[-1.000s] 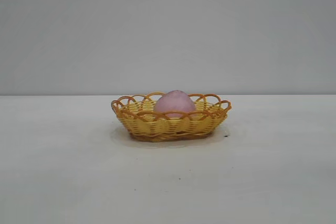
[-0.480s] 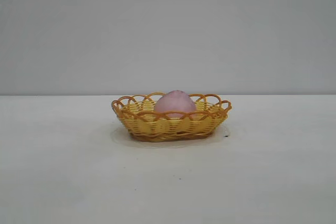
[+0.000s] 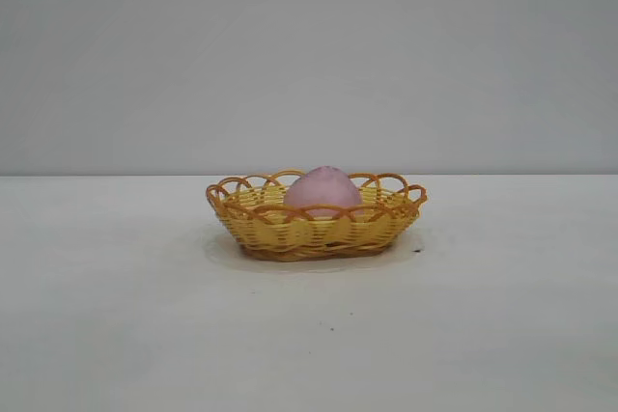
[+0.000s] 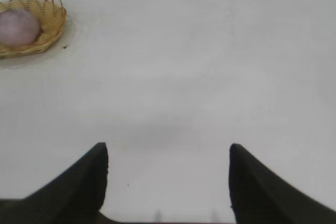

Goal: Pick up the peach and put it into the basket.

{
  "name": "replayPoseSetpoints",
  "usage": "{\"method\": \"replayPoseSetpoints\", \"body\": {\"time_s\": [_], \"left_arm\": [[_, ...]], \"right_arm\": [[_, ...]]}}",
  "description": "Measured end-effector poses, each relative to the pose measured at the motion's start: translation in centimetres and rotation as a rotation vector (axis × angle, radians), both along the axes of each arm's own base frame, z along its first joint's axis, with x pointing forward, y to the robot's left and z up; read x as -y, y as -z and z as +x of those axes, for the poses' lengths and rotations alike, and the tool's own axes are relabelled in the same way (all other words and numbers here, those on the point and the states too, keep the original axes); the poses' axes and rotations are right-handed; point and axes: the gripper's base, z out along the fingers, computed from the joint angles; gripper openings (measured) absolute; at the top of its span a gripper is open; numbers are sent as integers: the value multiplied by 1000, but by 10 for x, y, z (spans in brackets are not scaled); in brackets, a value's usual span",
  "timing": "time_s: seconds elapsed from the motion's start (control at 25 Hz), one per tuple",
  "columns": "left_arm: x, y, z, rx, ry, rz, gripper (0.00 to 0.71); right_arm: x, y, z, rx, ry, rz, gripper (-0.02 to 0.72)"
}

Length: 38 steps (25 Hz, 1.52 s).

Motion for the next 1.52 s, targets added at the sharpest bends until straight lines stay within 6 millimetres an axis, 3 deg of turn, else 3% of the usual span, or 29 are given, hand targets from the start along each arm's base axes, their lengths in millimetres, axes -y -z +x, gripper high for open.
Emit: {"method": "replayPoseSetpoints", "body": {"time_s": [0.56, 0.88, 1.52], "left_arm": [[0, 0, 0, 0, 0, 0, 545], [0, 0, 0, 0, 0, 0, 545], [0, 0, 0, 0, 0, 0, 545]], "right_arm": [[0, 0, -3, 16, -37, 2, 427], [0, 0, -23, 148, -63, 10, 427], [0, 0, -24, 149, -128, 19, 427]]}}
